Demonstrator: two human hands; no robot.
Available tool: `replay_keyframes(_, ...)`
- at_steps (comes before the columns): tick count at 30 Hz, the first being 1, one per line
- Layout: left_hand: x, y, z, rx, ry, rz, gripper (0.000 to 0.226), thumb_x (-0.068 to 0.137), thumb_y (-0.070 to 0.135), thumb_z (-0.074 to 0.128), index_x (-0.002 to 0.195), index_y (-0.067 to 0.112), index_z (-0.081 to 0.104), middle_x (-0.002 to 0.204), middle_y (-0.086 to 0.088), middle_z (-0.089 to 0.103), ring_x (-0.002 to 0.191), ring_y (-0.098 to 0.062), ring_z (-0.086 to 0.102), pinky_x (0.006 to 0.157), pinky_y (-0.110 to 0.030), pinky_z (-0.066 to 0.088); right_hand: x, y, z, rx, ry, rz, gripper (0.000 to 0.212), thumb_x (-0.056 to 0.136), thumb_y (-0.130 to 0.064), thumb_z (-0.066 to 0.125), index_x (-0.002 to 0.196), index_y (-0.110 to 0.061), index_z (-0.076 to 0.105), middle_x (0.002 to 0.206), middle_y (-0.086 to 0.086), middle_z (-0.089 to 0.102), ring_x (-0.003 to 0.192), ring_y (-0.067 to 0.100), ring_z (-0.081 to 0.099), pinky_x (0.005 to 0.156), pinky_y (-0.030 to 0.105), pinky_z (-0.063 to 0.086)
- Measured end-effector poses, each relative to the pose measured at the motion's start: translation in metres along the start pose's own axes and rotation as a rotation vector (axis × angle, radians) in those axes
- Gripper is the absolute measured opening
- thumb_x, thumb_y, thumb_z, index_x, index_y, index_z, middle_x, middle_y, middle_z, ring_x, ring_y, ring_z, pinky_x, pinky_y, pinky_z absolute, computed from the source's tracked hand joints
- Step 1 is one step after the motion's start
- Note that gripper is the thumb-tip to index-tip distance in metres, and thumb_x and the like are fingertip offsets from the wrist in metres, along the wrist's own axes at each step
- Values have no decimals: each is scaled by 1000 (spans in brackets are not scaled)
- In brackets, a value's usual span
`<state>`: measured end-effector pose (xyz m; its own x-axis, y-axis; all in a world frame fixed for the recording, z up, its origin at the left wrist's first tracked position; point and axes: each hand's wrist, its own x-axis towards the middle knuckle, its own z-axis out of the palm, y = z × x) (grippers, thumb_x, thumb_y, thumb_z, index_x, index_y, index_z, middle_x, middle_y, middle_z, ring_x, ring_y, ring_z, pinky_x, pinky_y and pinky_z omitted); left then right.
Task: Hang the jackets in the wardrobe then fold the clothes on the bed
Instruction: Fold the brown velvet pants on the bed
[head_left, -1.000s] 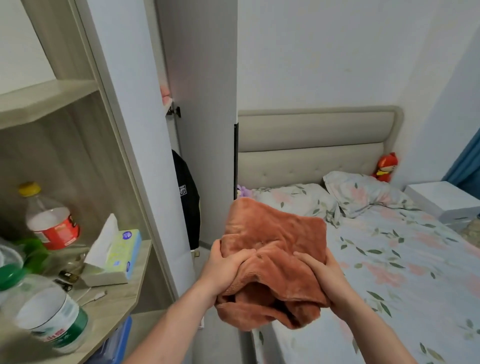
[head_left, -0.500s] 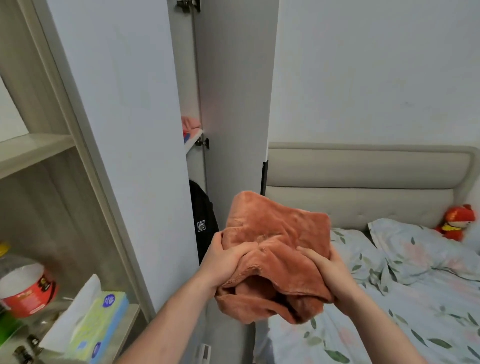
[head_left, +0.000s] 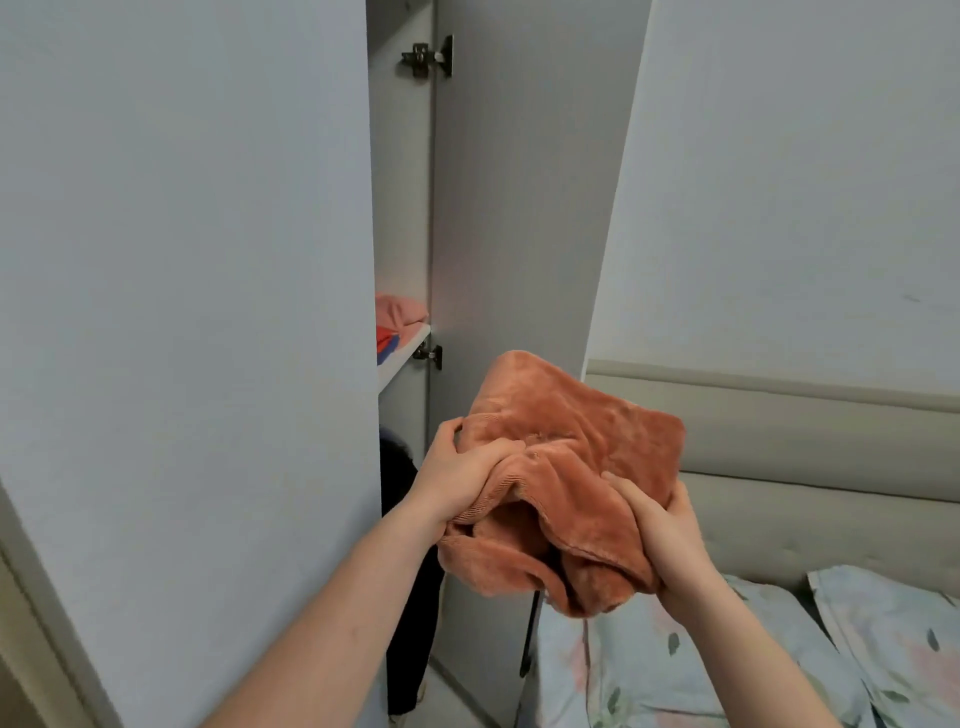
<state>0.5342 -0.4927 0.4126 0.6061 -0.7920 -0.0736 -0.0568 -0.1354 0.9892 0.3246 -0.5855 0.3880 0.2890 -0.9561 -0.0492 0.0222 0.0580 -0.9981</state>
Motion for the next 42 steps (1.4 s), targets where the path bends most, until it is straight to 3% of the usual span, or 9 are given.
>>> replay_keyframes(9, 132, 24, -4, -82, 36, 16, 75, 52, 66, 84, 119, 41, 62, 111, 8, 73, 104, -18, 70, 99, -47, 54, 107, -34, 54, -13, -4, -95, 72, 80, -39, 85, 139, -29, 45, 123, -6, 66, 108, 16, 67, 104, 46, 53)
replay_keyframes(14, 168, 31, -7, -124, 76, 31, 69, 55, 63, 82, 117, 40, 65, 108, 9, 75, 103, -16, 71, 99, -45, 55, 154, -49, 71, -69, -68, -135, 73, 77, -43, 86, 138, -33, 47, 124, -8, 67, 108, 14, 69, 102, 44, 54)
replay_keyframes(17, 191, 39, -16, -112, 148, 49, 79, 56, 67, 81, 127, 40, 61, 115, 11, 73, 106, -14, 70, 100, -45, 54, 188, -61, 89, -88, -133, -171, 79, 70, -51, 89, 137, -36, 50, 123, -11, 69, 107, 11, 70, 100, 43, 55)
replay_keyframes(20, 216, 53, -29, -108, 230, 91, 84, 56, 67, 81, 133, 43, 57, 119, 13, 71, 109, -14, 68, 102, -45, 52, 222, -72, 113, -56, -196, -213, 72, 76, -45, 87, 137, -37, 49, 122, -12, 69, 107, 10, 70, 99, 41, 55)
replay_keyframes(28, 266, 85, -61, -193, 464, 191, 66, 60, 56, 84, 120, 42, 62, 102, 16, 77, 98, -9, 73, 98, -41, 56, 302, -100, 187, 35, -356, -280, 72, 78, -41, 86, 139, -36, 48, 123, -12, 68, 107, 11, 69, 95, 41, 56)
replay_keyframes(32, 269, 92, -70, -262, 570, 199, 57, 62, 55, 87, 111, 49, 57, 105, 16, 76, 99, -9, 73, 97, -41, 56, 323, -116, 220, 80, -439, -281, 59, 80, -33, 84, 132, -35, 56, 114, -12, 73, 94, 6, 74, 82, 33, 57)
replay_keyframes(38, 262, 109, -71, -274, 725, 232, 100, 57, 67, 83, 144, 41, 42, 129, 12, 63, 115, -14, 64, 104, -45, 51, 341, -135, 253, 126, -506, -255, 41, 82, -22, 80, 121, -27, 67, 105, -2, 78, 97, 19, 76, 87, 41, 60)
replay_keyframes(42, 249, 125, -68, -172, 778, 263, 107, 74, 61, 81, 158, 38, 20, 156, 6, 37, 138, -19, 45, 117, -47, 39, 346, -147, 269, 194, -543, -185, 35, 84, -19, 76, 118, -19, 69, 100, 3, 79, 92, 21, 76, 79, 37, 59)
